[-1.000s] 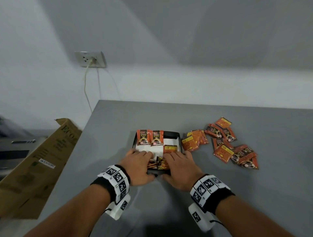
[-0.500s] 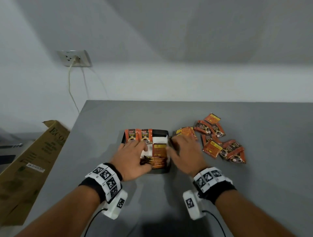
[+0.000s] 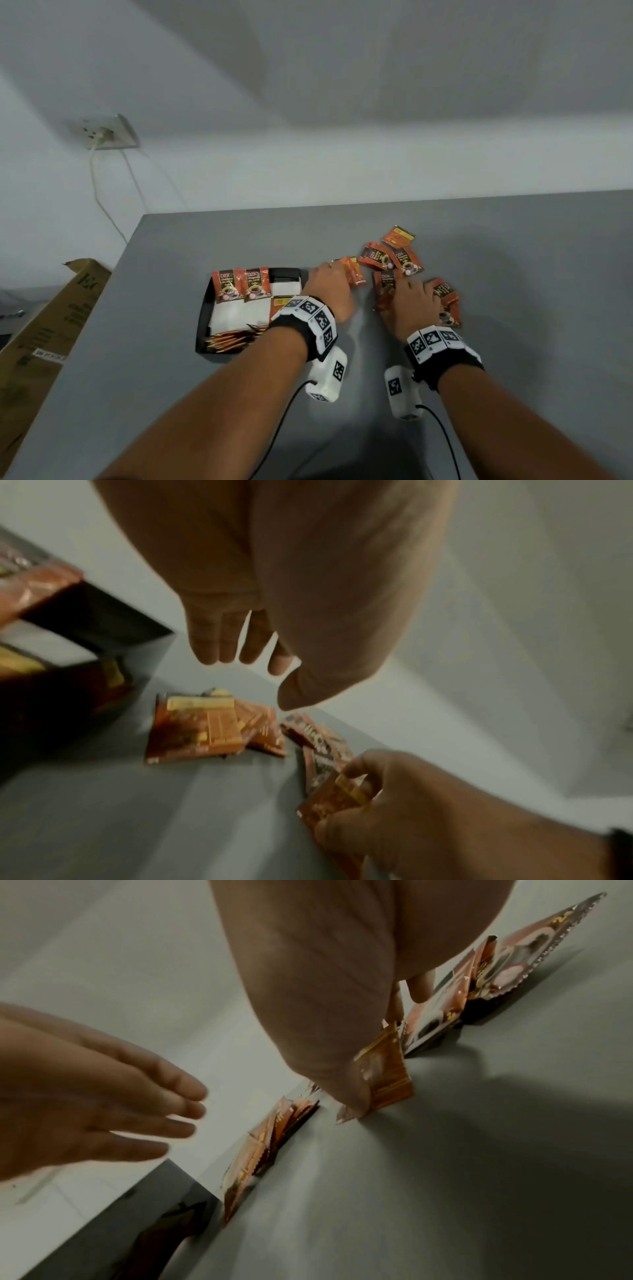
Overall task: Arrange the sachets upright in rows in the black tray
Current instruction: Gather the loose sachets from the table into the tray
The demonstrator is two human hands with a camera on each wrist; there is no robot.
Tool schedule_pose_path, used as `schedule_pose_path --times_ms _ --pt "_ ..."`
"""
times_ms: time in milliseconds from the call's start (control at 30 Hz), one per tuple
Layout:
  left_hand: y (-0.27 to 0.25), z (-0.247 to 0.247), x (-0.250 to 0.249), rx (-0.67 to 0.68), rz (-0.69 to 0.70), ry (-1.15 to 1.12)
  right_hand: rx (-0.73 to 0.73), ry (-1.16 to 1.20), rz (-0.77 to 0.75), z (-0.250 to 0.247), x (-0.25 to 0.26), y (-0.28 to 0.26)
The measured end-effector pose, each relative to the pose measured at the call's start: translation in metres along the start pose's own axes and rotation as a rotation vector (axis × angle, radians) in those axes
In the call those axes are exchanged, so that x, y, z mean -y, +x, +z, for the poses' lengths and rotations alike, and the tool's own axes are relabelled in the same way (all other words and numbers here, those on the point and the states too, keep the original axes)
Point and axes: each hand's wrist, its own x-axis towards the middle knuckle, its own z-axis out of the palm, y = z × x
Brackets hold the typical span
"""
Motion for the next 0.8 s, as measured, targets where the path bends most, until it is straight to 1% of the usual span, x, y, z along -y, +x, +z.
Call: schedule_pose_path --times_ms 100,200,267,367,433,533,567,633,667,700,800 --pt "0.021 0.026 -0.009 0.004 -0.132 0.061 -0.039 0.087 -0.038 -0.002 -0.006 0.002" --pt "0.035 0.041 -0.009 -0.03 -0.29 0.065 0.025 0.261 -0.134 -0.003 -0.01 0.001" --pt "0.039 0.047 -0.008 -0.034 -0.34 0.07 0.02 0.39 -0.172 -0.001 -0.016 0.001" --pt "0.038 0.049 -0.01 -0.019 -0.352 0.109 -0.04 0.576 -0.103 -0.008 -0.028 0.007" --pt "0.035 0.05 -0.013 0.005 -0.357 0.11 -0.044 0.706 -0.013 -0.017 -0.036 0.015" --pt "0.027 0.052 -0.016 -0.015 -0.357 0.072 -0.04 0.896 0.122 -0.026 -0.041 0.031" --pt "0.025 0.053 -0.016 -0.017 -0.363 0.043 -0.029 0.895 0.142 -0.023 -0.04 0.039" --pt "0.022 0.055 -0.016 -0.011 -0.362 -0.02 -0.018 0.803 0.113 0.0 -0.041 0.063" --pt "0.022 0.056 -0.015 -0.012 -0.339 -0.039 -0.002 0.756 0.105 0.007 -0.036 0.071" --pt "0.023 0.055 -0.015 -0.019 -0.297 -0.045 0.019 0.712 0.112 0.01 -0.029 0.074" --pt "0.029 0.048 -0.014 -0.076 -0.146 -0.03 0.031 0.59 0.124 0.0 -0.007 0.055"
